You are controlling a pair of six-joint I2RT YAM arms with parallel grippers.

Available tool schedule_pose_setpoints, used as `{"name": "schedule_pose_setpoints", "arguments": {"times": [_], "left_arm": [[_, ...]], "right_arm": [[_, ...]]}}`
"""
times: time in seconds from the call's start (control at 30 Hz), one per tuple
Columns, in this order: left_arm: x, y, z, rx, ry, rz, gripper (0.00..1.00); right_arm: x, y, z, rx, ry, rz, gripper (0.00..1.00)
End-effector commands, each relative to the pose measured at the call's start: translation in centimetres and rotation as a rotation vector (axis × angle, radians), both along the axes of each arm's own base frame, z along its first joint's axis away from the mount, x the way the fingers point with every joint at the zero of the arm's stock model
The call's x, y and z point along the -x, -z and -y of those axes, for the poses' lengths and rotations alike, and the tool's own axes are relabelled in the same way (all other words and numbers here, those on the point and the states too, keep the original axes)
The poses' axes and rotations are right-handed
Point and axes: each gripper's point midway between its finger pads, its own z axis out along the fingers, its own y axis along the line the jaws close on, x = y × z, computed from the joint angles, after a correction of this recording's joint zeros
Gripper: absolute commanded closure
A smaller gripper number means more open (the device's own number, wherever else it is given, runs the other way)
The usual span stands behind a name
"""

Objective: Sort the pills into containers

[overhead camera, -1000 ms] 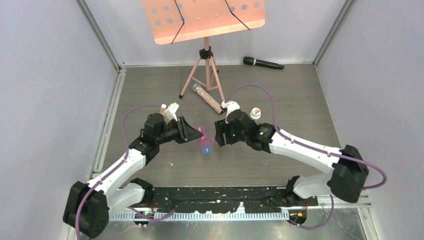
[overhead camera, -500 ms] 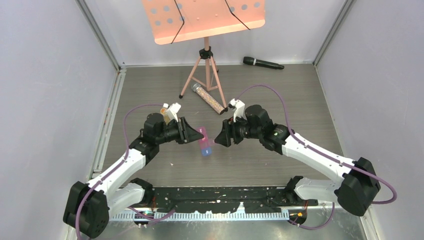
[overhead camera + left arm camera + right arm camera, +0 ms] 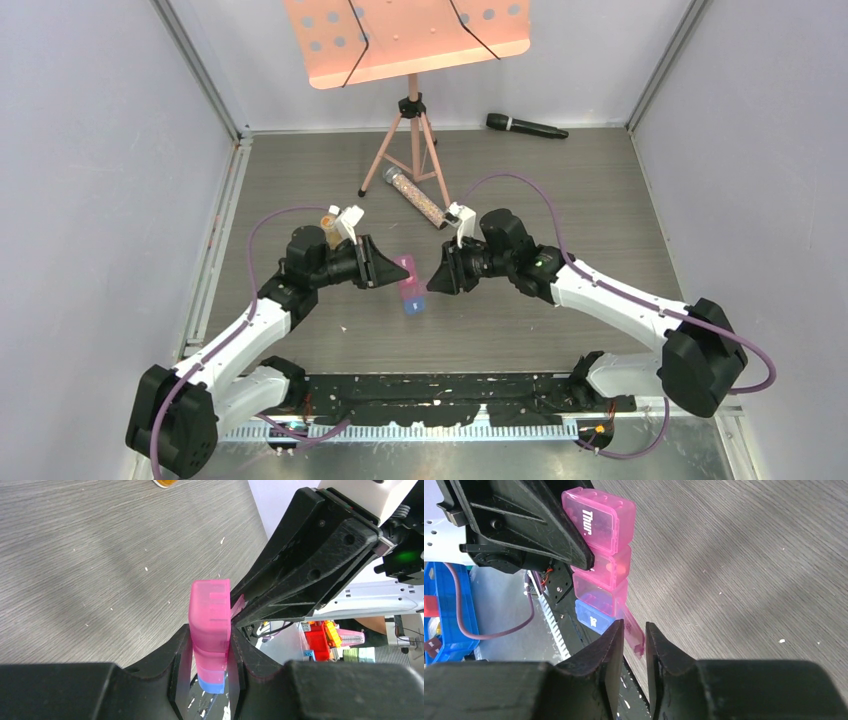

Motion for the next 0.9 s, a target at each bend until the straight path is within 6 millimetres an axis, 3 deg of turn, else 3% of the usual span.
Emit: {"name": "schedule_pose_setpoints", "arguments": {"times": [0.0,0.1,0.13,0.17,0.23,0.27,0.3,0.57,0.87], "left_arm": [[-0.2,-3.1,0.5,0.062,0.039,0.11,1.0],[-0.3,-3.2,0.5,0.062,0.038,0.112,0.97],[-0.4,-3.2,0.5,0.056,0.029,0.113,0.86],[-0.6,-2.9,0.3,0.042,0.011,0.107,0.68],[-1.6,-2.1,-0.7,-0.01,-0.075,0.106,0.25],[-2.3,-1.4,-1.5,-0.049,-0.135,0.109,0.08],[-2.7,-1.1,-2.2,-0.079,-0.186,0.117,0.02],[-5.0,0.9,-7.7,-0.297,-0.491,0.122,0.01],[-4.7,1.4,-8.8,-0.345,-0.524,0.113,0.01]], "right_arm": [[-0.6,-1.5,-1.0,-0.066,-0.021,0.048,0.75],[-0.7,-1.4,-1.2,-0.069,-0.02,0.044,0.92],[-0.7,-1.4,-1.2,-0.068,-0.019,0.04,0.93],[-0.6,-1.3,-1.1,-0.065,-0.014,0.037,0.94],[-0.7,-1.3,-0.8,-0.051,0.006,0.027,0.95],[-0.9,-1.1,-0.6,-0.04,0.029,0.024,0.95],[-0.9,-0.8,-0.3,-0.021,0.04,0.01,0.95],[-0.6,4.9,2.5,0.177,0.114,-0.155,0.95],[-0.2,9.7,3.2,0.22,0.075,-0.25,0.95]]}}
